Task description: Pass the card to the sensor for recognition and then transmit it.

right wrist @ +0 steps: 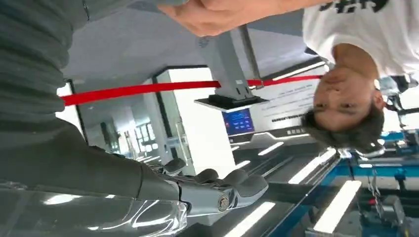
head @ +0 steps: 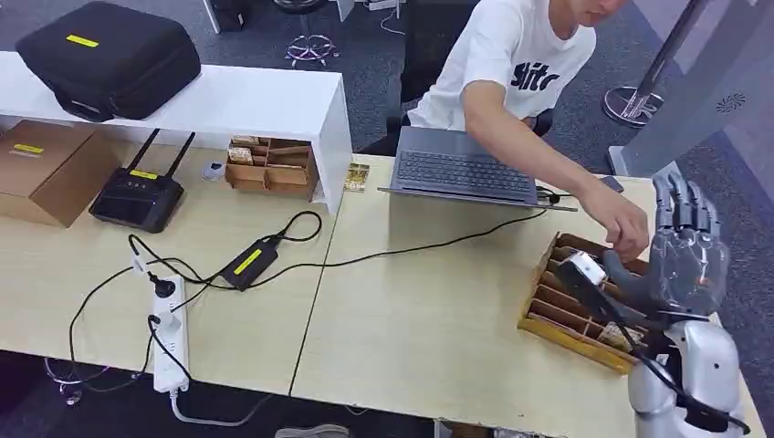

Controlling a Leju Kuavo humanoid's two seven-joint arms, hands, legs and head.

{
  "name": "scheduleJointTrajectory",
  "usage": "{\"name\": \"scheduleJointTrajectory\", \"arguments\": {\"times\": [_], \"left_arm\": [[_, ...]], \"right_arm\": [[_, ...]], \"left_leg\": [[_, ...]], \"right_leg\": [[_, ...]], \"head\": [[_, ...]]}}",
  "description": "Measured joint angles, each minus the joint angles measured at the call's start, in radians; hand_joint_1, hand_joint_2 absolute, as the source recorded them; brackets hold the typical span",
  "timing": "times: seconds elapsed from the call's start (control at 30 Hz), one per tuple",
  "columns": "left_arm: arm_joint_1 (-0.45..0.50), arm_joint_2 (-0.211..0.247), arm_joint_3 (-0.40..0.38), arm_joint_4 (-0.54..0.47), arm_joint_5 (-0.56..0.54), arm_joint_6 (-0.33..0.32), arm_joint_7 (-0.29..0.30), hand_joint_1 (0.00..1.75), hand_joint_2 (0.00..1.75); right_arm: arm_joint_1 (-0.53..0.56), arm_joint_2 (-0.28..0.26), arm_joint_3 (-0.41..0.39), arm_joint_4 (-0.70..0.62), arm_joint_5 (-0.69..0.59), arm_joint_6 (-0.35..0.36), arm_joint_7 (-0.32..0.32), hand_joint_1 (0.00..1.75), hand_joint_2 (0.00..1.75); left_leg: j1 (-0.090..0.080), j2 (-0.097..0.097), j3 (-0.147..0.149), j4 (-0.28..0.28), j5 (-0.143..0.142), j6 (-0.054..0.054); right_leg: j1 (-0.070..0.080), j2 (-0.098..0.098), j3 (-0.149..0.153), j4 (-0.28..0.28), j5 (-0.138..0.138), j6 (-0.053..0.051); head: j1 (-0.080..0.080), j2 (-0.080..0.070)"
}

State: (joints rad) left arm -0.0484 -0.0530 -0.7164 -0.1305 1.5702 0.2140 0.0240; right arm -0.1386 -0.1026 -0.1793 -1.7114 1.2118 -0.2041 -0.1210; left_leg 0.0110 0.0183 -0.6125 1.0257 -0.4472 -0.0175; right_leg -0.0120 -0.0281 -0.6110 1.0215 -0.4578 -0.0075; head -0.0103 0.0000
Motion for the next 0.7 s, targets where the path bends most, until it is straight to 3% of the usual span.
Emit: {"name": "scheduleJointTrajectory", "arguments": {"times": [0.23,0.4,0.7], "left_arm": [[0.002,-0.018,0.037,0.0,0.0,0.014,-0.023,0.0,1.75],[0.007,-0.027,0.063,0.0,0.0,0.018,-0.039,0.0,1.75],[0.009,-0.03,0.08,0.0,0.0,0.018,-0.04,0.0,1.75]], "right_arm": [[0.173,0.05,-0.001,-0.201,-0.112,-0.058,-0.081,0.0,1.75],[0.284,0.086,-0.001,-0.311,-0.123,-0.1,-0.111,0.0,1.75],[0.342,0.106,-0.007,-0.368,-0.138,-0.109,-0.12,0.0,1.75]], "left_leg": [[0.0,0.0,0.0,0.0,-0.002,0.0],[0.0,0.0,0.0,0.0,-0.003,-0.001],[0.0,0.0,0.001,0.0,-0.003,-0.001]], "right_leg": [[0.0,0.0,0.0,0.0,-0.003,0.0],[0.0,0.0,0.0,0.0,-0.004,0.0],[0.0,0.001,0.001,0.0,-0.004,0.0]], "head": [[0.0,0.0],[0.0,0.0],[0.0,0.0]]}}
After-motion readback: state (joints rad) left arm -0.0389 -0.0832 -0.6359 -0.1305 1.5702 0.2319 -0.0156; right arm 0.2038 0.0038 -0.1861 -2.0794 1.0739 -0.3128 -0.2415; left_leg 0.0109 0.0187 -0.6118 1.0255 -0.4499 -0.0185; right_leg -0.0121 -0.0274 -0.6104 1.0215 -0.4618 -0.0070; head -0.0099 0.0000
